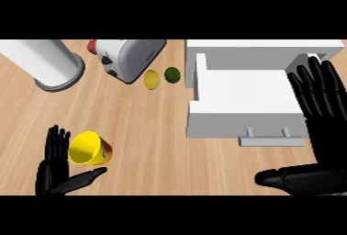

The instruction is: Pick up the cup, place it into the drawer and close the drawer

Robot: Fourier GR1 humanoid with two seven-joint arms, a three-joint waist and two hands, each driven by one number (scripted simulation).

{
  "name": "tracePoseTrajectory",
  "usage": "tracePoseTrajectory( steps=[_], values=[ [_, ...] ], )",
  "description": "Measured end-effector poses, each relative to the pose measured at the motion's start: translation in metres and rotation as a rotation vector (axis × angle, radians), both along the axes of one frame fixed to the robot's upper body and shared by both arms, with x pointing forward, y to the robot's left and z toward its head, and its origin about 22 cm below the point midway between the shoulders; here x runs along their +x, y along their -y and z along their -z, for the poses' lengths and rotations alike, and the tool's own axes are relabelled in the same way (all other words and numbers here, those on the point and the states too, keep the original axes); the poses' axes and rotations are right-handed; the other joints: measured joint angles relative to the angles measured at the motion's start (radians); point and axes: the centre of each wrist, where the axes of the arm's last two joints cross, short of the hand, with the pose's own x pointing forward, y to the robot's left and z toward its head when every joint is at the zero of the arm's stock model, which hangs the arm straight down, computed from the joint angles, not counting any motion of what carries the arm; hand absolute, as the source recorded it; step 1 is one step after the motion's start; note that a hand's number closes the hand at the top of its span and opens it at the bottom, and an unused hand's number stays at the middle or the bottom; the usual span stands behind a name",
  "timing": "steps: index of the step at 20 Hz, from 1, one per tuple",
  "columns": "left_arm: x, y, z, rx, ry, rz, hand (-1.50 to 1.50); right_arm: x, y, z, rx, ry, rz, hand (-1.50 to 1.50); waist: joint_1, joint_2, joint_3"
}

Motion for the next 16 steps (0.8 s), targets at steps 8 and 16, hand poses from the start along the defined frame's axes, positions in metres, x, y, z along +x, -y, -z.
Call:
tracePoseTrajectory(
  steps=[8, 16],
  values=[
    [0.004, -0.009, 0.023, 0.002, -0.014, 0.0, -1.5, -0.006, 0.0, -0.001, 0.004, 0.001, -0.01, -1.5, -0.001, 0.0, 0.0],
    [0.01, -0.014, 0.044, -0.016, 0.001, 0.029, -1.5, -0.008, 0.004, -0.001, 0.01, 0.0, -0.014, -1.5, -0.002, 0.0, 0.0]
  ],
)
